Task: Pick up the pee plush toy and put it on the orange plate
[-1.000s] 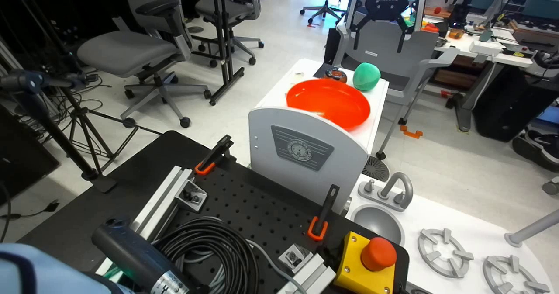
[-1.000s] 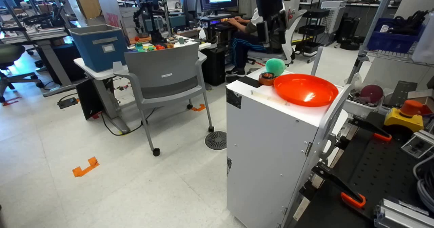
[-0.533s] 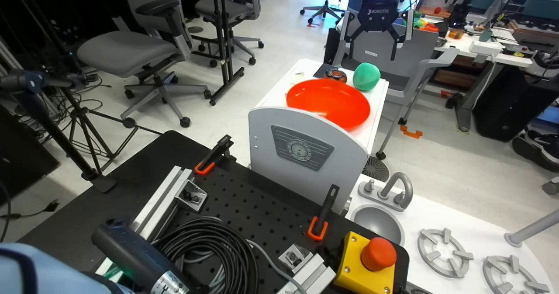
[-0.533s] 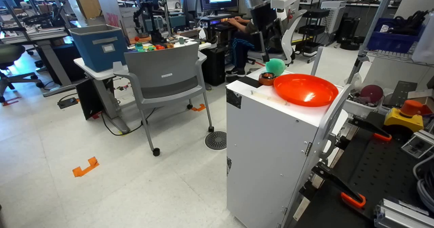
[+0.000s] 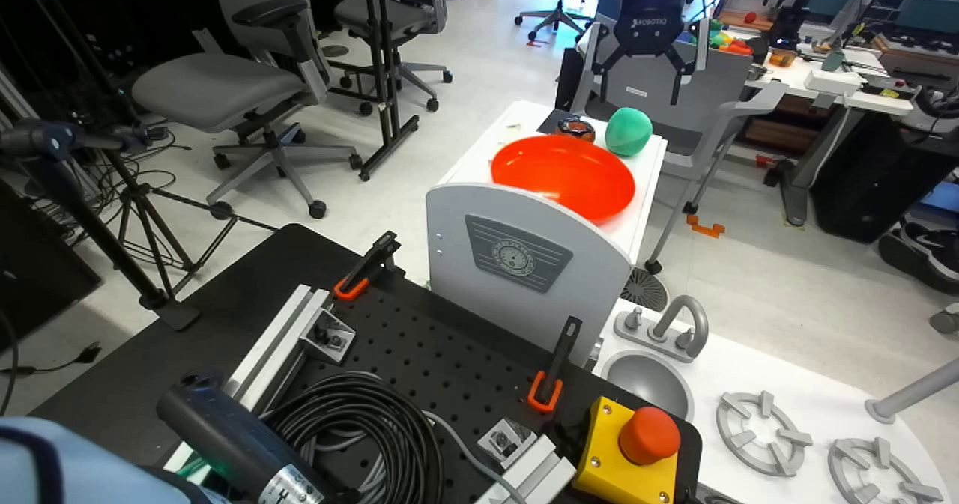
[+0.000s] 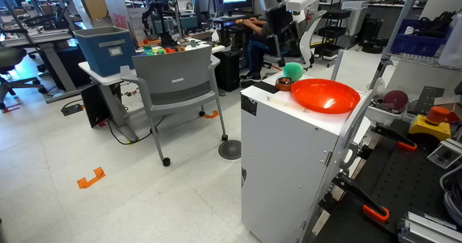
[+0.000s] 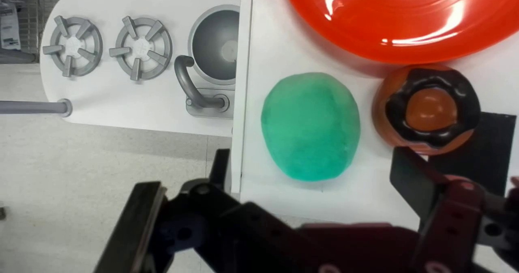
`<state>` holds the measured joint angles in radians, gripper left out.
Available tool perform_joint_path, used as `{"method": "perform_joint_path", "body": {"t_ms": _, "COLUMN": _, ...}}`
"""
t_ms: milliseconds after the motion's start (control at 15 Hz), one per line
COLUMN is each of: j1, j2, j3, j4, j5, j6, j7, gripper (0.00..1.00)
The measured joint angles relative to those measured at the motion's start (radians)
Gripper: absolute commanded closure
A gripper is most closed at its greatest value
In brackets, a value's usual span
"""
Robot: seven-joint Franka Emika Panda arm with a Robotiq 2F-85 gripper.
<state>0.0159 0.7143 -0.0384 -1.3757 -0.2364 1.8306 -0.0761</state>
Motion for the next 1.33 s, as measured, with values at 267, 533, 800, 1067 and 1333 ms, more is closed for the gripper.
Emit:
{"method": "perform_joint_path", "body": {"t_ms": 267, "j1": 0.000, "j2": 0.001, "j3": 0.000, "j4": 0.004, "j5": 0.006, "j6": 0.058, "j7": 0.000, "gripper": 0.00}}
{"method": "perform_joint_path", "body": {"t_ms": 533, "j1": 0.000, "j2": 0.001, "j3": 0.001, "j4": 0.008, "j5": 0.024, "j6": 0.095, "j7": 0.000, "gripper": 0.00}}
{"method": "perform_joint_path", "body": {"t_ms": 800, "j1": 0.000, "j2": 0.001, "j3": 0.001, "j4": 0.007, "j5": 0.025, "j6": 0.102, "j7": 0.000, "gripper": 0.00}}
{"method": "perform_joint_path", "body": {"t_ms": 1067, "j1": 0.001, "j2": 0.002, "j3": 0.001, "j4": -0.005, "j5": 0.021, "j6": 0.142, "j7": 0.001, "gripper": 0.00}}
{"method": "perform_joint_path", "body": {"t_ms": 1333, "j1": 0.011, "j2": 0.001, "j3": 0.000, "j4": -0.060, "j5": -0.012, "j6": 0.232, "j7": 0.005, "gripper": 0.00}}
